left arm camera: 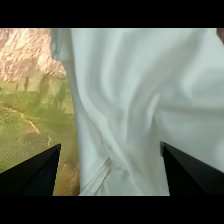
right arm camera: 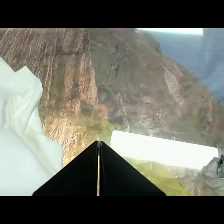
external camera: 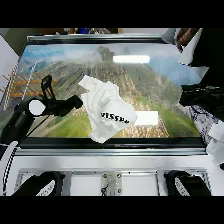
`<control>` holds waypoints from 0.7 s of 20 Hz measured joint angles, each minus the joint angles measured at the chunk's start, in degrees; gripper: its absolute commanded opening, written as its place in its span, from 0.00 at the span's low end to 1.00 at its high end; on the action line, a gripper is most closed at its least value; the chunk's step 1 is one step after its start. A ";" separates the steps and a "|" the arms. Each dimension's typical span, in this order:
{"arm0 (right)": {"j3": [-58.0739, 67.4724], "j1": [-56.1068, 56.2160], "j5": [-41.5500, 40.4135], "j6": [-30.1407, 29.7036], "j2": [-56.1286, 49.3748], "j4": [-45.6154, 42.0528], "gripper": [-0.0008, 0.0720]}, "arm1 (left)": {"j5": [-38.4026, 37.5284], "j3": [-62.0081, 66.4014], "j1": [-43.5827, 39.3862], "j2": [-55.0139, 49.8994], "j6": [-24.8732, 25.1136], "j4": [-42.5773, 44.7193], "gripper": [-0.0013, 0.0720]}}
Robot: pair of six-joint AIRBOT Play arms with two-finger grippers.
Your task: Fold the clothes and pants, and hang the long-sleeved shirts on hangers.
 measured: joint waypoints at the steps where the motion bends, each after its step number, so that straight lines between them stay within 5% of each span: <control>1: 0.00 -0.02 0.83 0.00 0.00 0.09 0.06 | 1.81 -1.77 2.36 -1.44 2.36 -4.07 0.95; 7: -0.07 -0.02 5.38 0.00 -0.17 0.46 0.06 | 8.02 0.79 6.75 -14.32 14.64 -18.86 0.95; 14: -0.63 -0.02 8.76 0.00 -2.60 0.50 0.06 | 7.93 15.65 6.36 -30.47 18.03 -22.10 0.95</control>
